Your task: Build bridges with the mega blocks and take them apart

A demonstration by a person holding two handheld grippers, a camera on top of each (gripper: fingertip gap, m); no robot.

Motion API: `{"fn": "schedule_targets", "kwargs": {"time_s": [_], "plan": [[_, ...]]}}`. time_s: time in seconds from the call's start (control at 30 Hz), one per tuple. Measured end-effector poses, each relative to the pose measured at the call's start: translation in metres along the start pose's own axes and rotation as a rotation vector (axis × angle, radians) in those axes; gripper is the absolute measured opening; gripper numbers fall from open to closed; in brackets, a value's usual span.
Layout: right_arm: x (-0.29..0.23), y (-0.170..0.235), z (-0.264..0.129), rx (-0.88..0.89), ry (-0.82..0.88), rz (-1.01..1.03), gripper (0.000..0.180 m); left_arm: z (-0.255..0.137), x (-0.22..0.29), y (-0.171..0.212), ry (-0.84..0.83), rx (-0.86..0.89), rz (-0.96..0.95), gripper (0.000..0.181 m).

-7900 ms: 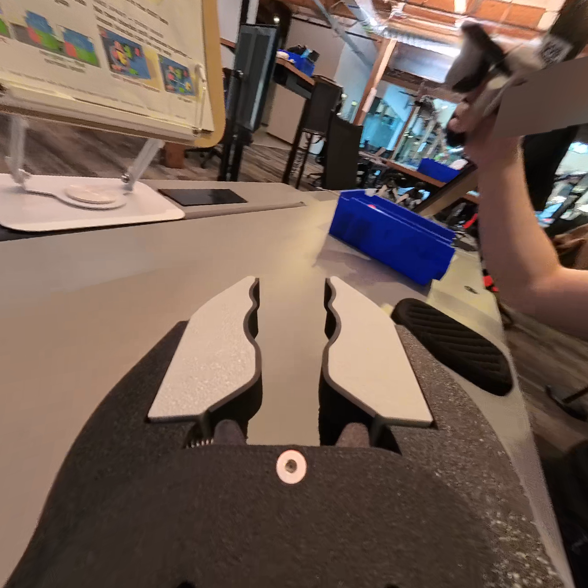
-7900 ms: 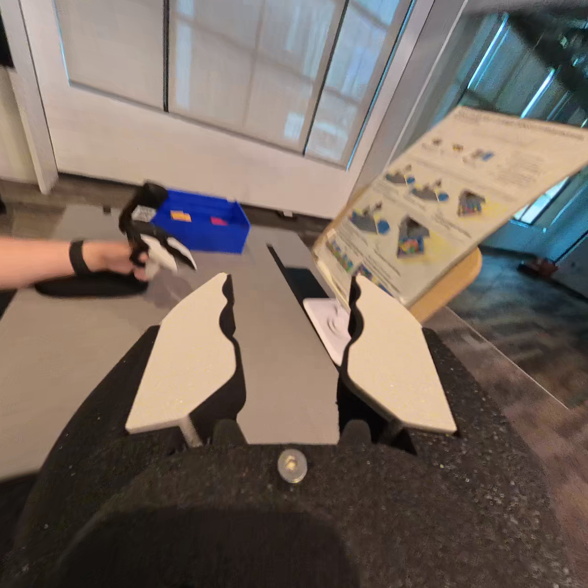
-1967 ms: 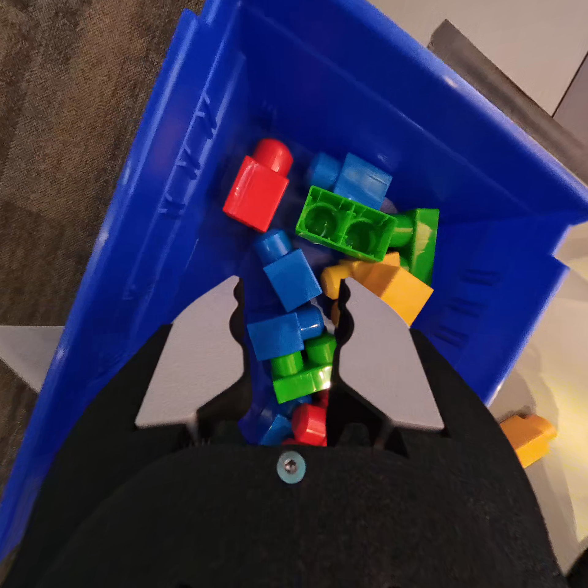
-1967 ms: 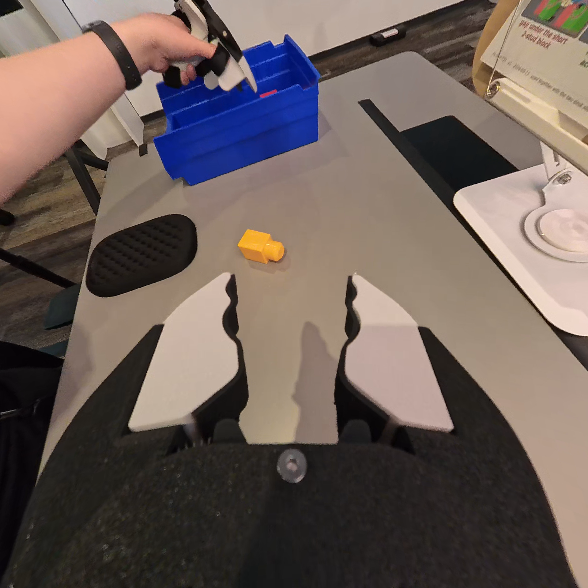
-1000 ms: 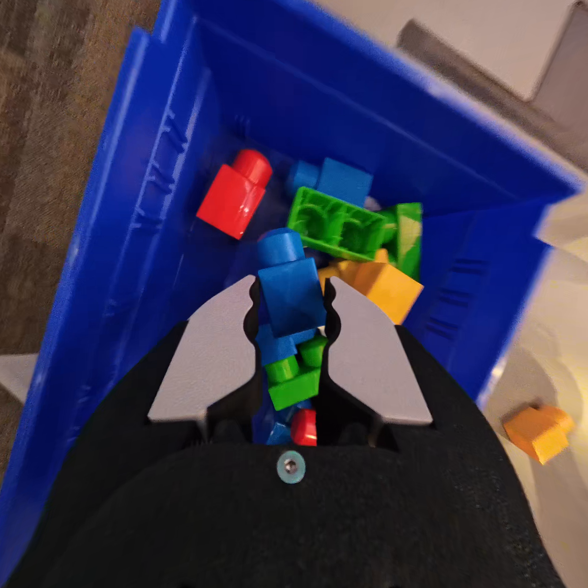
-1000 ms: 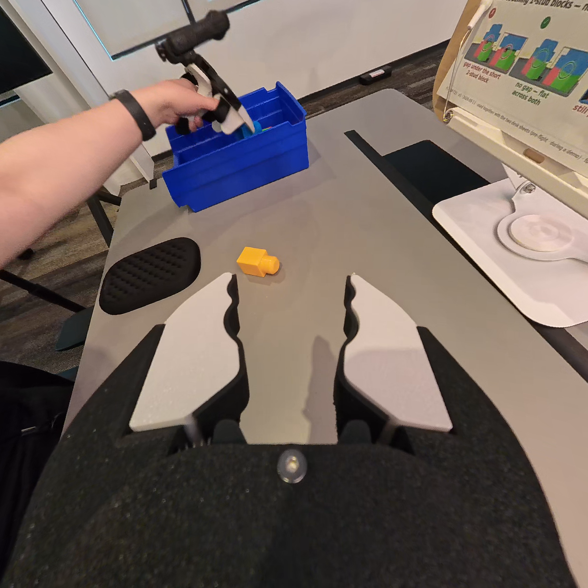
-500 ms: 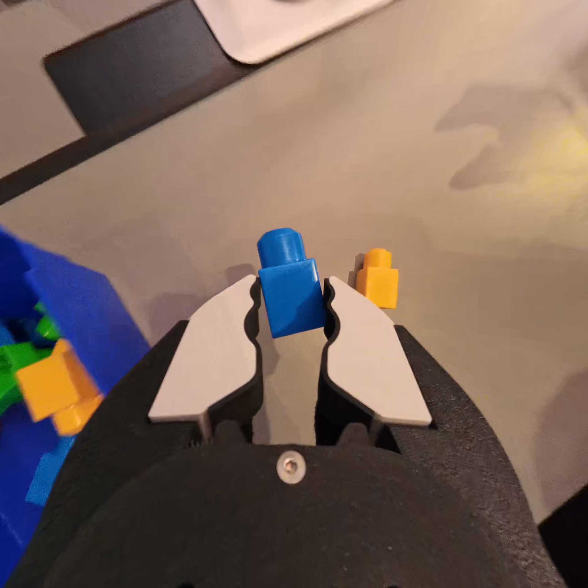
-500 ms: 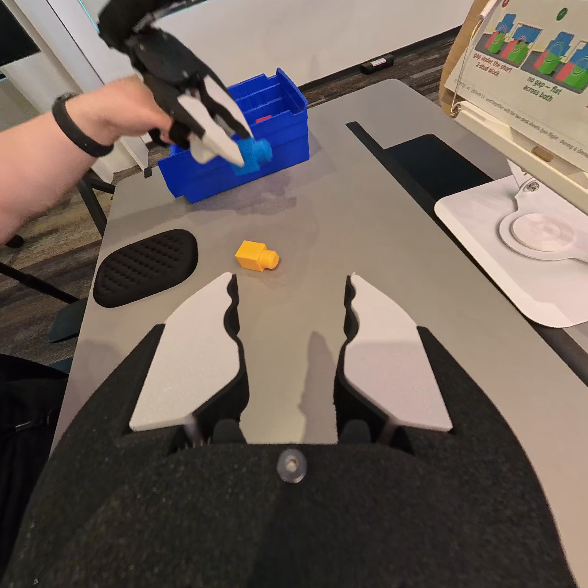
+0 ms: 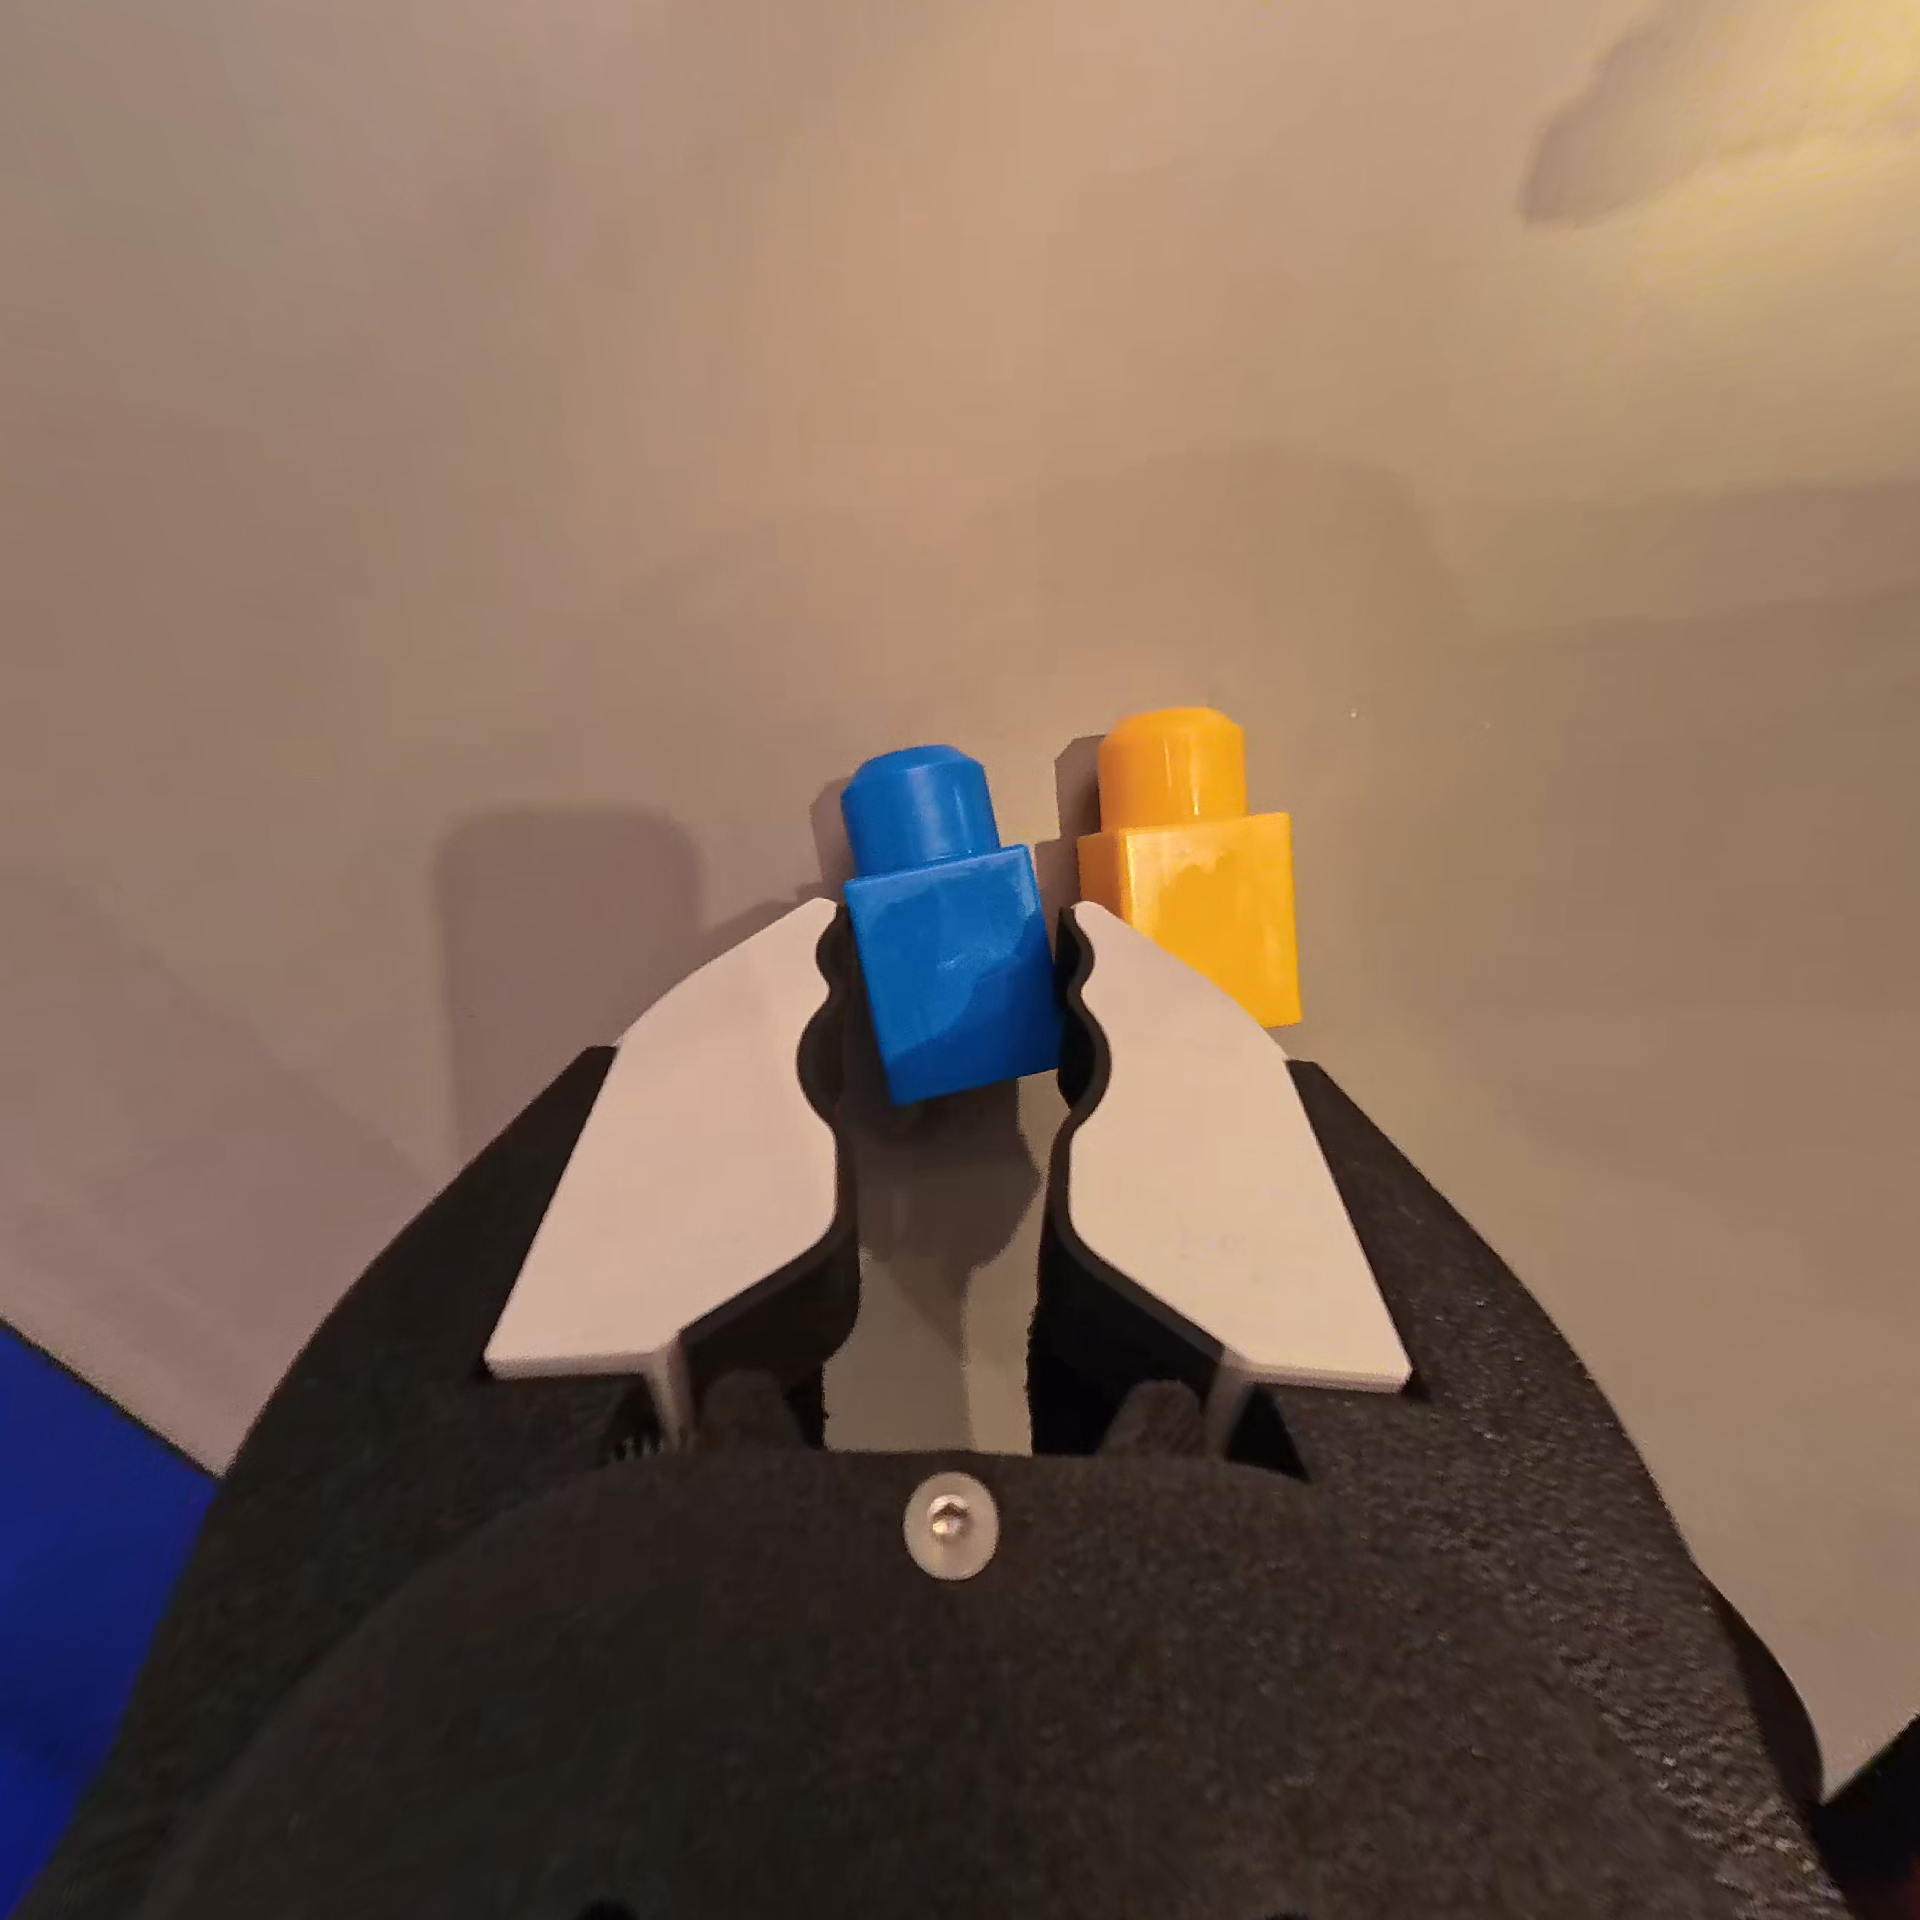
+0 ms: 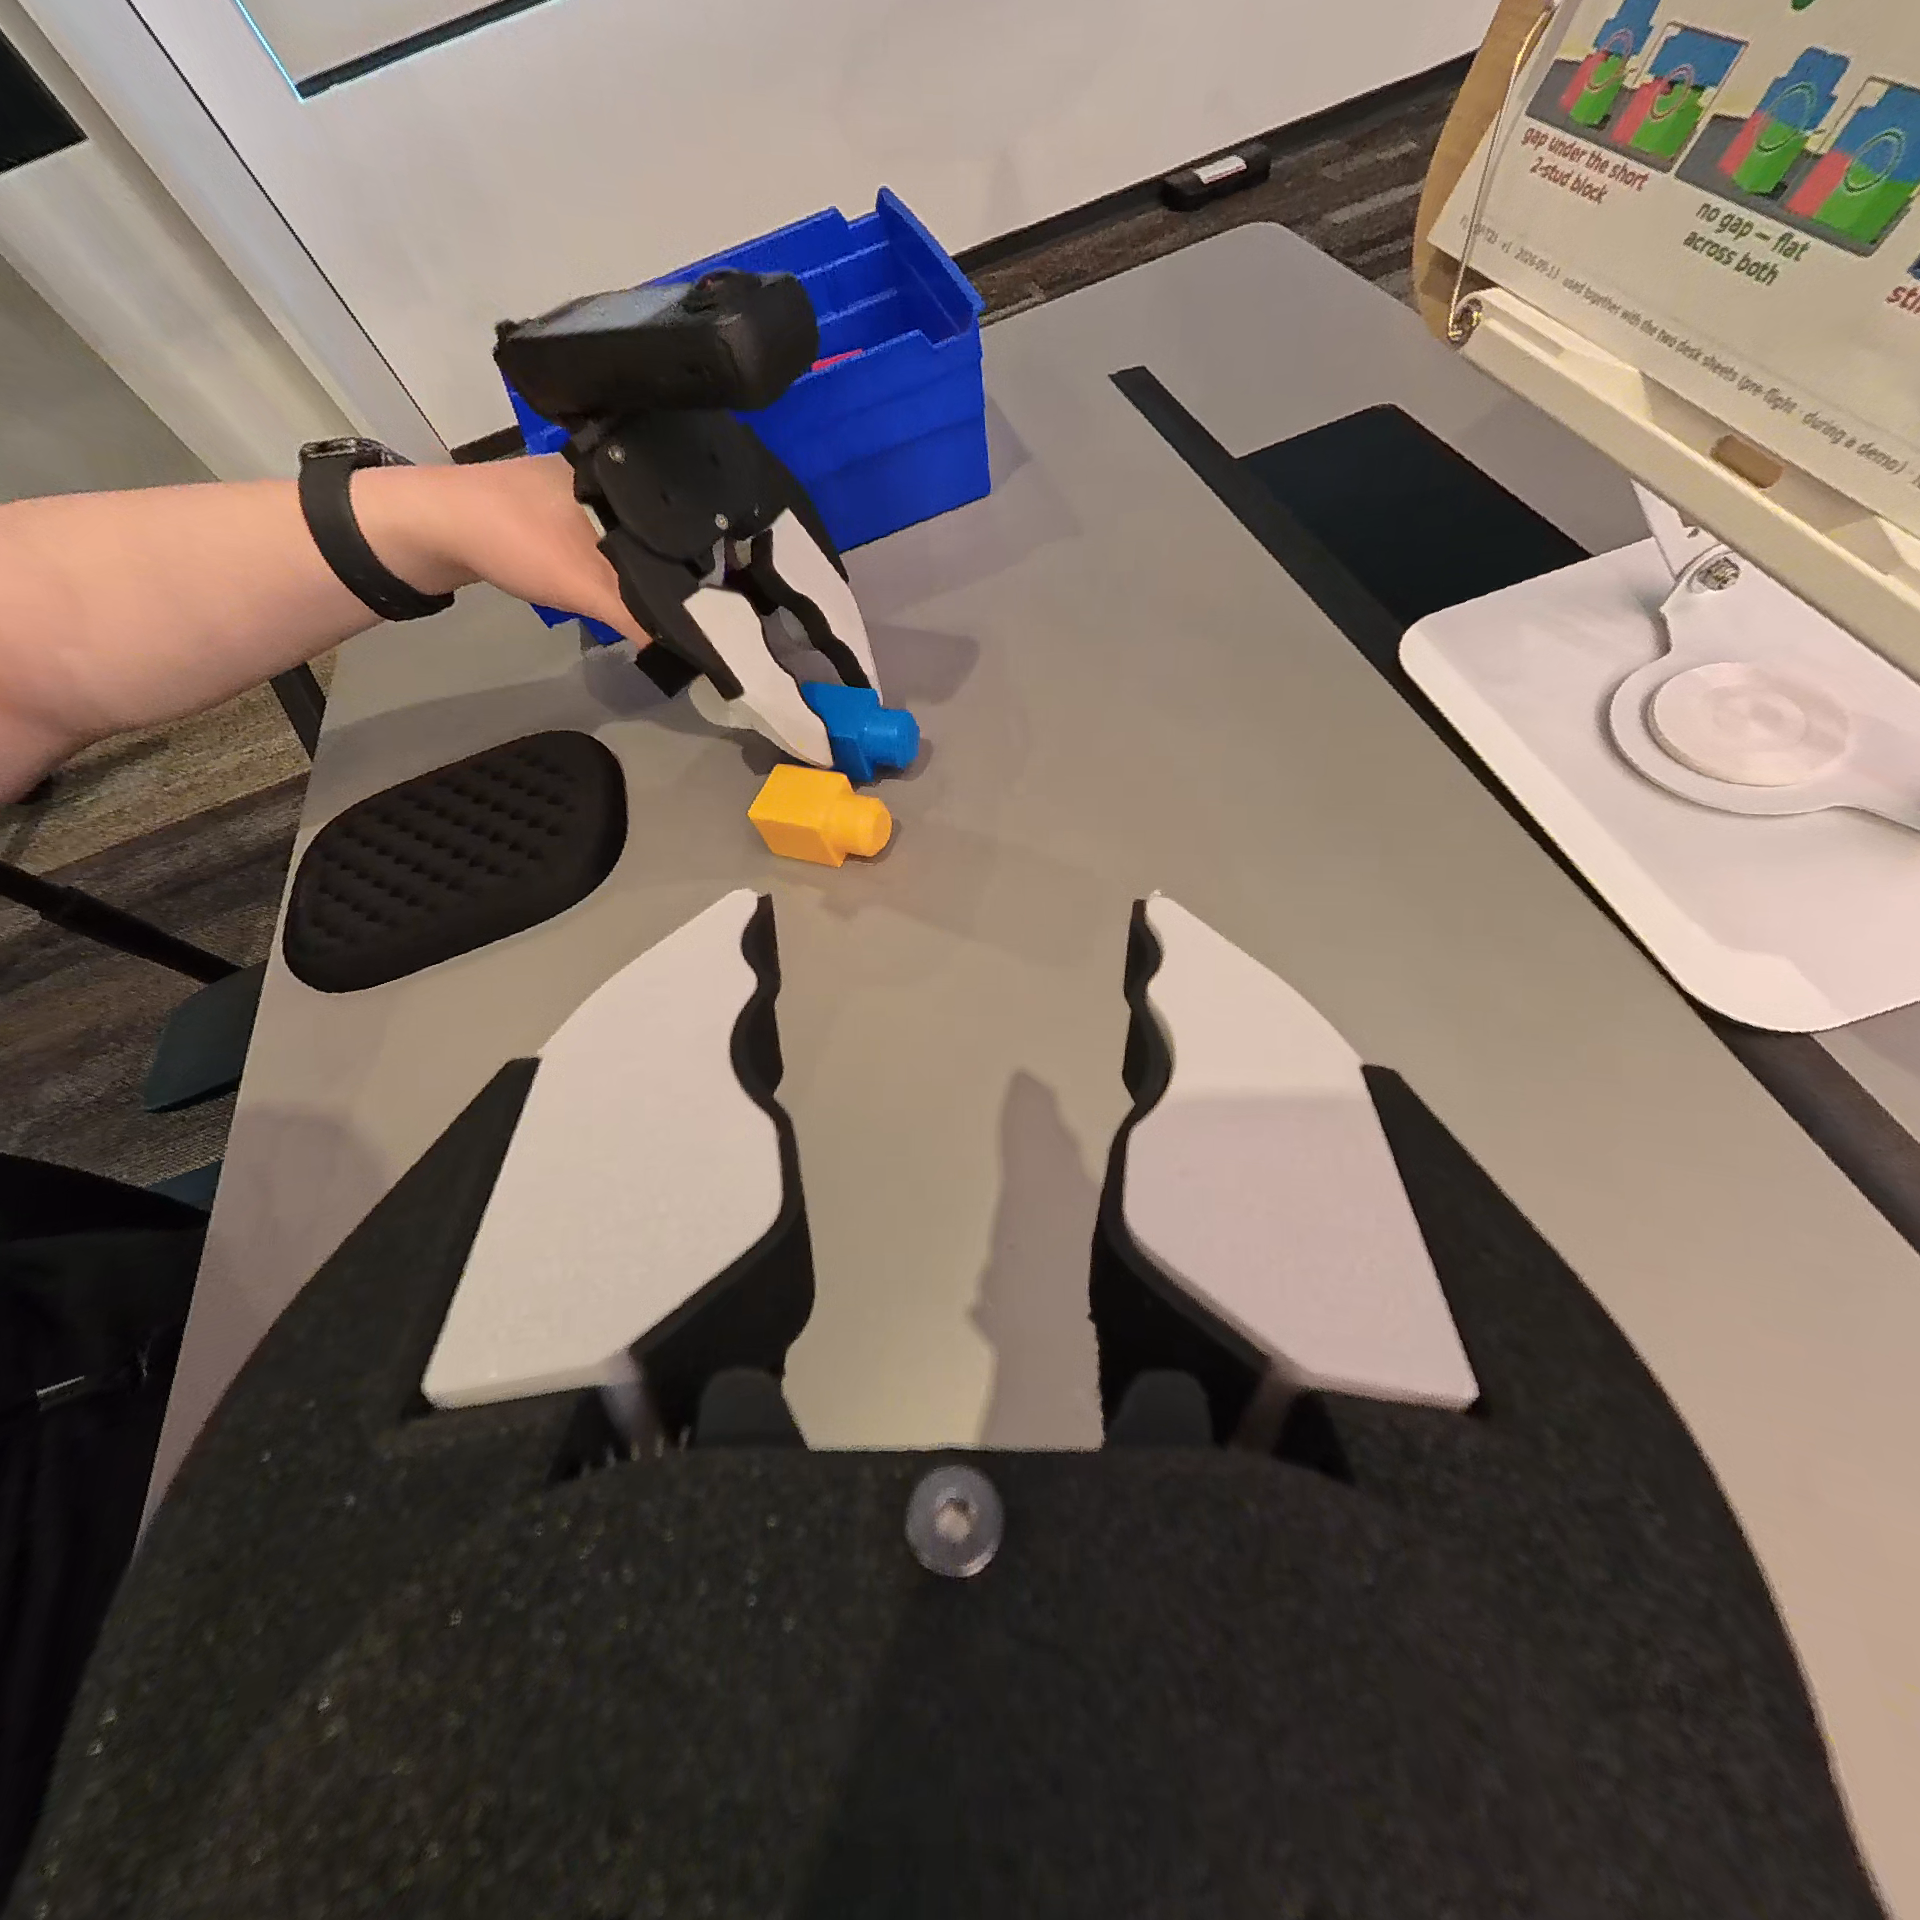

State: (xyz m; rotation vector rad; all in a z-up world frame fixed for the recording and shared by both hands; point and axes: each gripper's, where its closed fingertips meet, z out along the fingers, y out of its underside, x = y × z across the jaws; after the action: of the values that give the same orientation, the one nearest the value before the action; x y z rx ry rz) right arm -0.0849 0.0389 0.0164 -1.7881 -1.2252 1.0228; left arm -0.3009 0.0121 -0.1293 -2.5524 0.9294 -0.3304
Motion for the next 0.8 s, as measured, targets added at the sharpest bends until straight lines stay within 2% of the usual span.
{"fn": "schedule_targets", "kwargs": {"time_s": [0.37, 0.43, 0.53, 0.63, 0.73, 0.8], "plan": [[0.005, 0.004, -0.005, -0.005, 0.005, 0.011, 0.064, -0.003, -0.003, -0.005, 0.015, 0.064, -0.053, 0.039], [0.007, 0.004, -0.008, 0.007, 0.011, 0.020, 0.064, -0.025, -0.005, -0.016, 0.003, 0.134, -0.055, 0.039], [0.009, 0.004, -0.010, 0.018, 0.012, 0.027, 0.064, -0.086, -0.017, -0.033, -0.042, 0.255, -0.040, 0.040], [0.010, 0.005, -0.009, 0.013, 0.017, 0.033, 0.064, -0.151, -0.065, -0.025, -0.222, 0.284, -0.017, 0.048], [0.012, 0.008, -0.004, -0.012, 0.029, 0.030, 0.064, -0.190, -0.152, 0.022, -0.578, 0.088, 0.055, 0.050], [0.014, 0.012, 0.001, -0.037, 0.043, 0.025, 0.064, -0.191, -0.187, 0.058, -0.662, -0.057, 0.109, 0.051]]}}
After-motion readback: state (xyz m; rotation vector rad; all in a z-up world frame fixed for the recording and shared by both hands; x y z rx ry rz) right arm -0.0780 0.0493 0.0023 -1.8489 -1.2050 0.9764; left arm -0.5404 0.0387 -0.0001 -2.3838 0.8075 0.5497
